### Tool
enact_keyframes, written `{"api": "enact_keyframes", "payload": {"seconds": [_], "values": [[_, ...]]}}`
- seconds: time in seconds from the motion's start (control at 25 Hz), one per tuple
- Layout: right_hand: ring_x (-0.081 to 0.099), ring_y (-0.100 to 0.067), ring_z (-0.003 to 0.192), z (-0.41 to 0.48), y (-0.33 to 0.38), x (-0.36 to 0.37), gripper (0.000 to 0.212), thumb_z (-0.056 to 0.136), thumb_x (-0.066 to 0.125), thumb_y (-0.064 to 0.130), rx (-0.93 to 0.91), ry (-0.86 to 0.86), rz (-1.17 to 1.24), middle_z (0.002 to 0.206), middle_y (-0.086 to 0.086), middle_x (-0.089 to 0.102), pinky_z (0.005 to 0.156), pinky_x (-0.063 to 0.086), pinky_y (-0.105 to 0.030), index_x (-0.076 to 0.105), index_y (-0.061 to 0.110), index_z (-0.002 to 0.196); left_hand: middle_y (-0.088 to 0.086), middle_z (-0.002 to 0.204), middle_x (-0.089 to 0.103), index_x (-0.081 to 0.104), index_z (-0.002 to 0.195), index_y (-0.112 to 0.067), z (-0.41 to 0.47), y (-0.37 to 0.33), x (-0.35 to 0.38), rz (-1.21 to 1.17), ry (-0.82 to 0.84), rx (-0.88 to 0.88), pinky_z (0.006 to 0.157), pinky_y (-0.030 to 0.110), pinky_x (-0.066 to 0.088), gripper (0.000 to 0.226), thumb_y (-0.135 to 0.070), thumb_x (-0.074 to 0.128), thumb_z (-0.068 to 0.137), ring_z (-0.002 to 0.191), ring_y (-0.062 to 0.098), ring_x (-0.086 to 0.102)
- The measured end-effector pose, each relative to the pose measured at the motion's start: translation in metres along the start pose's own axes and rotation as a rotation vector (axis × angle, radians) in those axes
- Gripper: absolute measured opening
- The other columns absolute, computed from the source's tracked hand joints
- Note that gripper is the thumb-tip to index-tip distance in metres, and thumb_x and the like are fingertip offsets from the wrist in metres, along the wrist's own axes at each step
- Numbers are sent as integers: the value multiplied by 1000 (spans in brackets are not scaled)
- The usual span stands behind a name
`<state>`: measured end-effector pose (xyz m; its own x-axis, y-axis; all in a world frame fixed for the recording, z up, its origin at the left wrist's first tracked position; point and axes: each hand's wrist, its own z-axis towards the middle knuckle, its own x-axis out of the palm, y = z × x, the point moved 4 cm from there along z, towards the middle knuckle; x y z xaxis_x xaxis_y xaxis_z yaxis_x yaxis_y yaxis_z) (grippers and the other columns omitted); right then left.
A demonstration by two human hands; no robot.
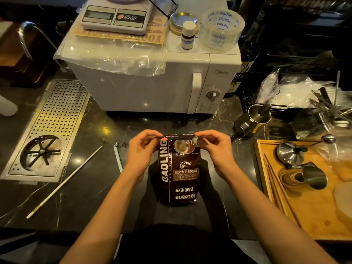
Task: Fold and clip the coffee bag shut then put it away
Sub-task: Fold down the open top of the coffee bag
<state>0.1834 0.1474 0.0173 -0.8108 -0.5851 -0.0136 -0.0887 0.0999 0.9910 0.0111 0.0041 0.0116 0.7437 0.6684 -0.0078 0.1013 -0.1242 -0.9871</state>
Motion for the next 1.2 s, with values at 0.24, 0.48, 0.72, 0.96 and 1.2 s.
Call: {"api": "enact_keyframes", "payload": {"seconds": [0.24, 0.48, 0.72, 0.96, 1.2], "values": [[72, -6, 85, -37, 26, -1, 37, 86, 57, -15, -176, -27, -9, 85, 12, 77, 73, 55, -17, 76, 17, 90, -14, 85, 75, 75, 73, -31, -23, -22, -6, 57, 8, 157, 71, 14, 52, 50, 9, 49, 89, 86, 3, 69], [70, -10, 92, -53, 28, 0, 33, 89, 57, -9, -243, -40, -35, 91, 8, 76, 81, 55, -21, 75, 17, 93, -11, 90, 74, 74, 88, -30, -43, -31, -3, 46, 93, 198, 77, 20, 53, 14, -18, 70, 81, 88, 6, 69], [68, -13, 91, -62, 26, 5, 30, 88, 68, 2, -257, -56, -92, 92, 8, 71, 81, 57, -25, 68, 22, 110, -7, 98, 69, 63, 110, -34, -50, -25, 5, 95, 77, 179, 89, 31, 53, 36, -15, 75, 82, 96, 13, 68], [67, -13, 85, -71, 24, 18, 21, 84, 69, 3, -233, -104, -88, 86, 6, 69, 78, 55, -26, 69, 22, 92, -6, 77, 71, 71, 83, -24, -49, -28, 26, 73, 99, 184, 57, 18, 51, 13, -25, 81, 75, 60, 2, 65], [66, -13, 88, -73, 27, 28, 5, 88, 68, 18, -246, -42, -156, 89, 5, 70, 80, 54, -32, 69, 22, 91, -10, 74, 72, 68, 76, -30, -56, -19, 30, -36, 77, 211, 57, 19, 52, 16, -17, 76, 80, 68, 3, 67]]}}
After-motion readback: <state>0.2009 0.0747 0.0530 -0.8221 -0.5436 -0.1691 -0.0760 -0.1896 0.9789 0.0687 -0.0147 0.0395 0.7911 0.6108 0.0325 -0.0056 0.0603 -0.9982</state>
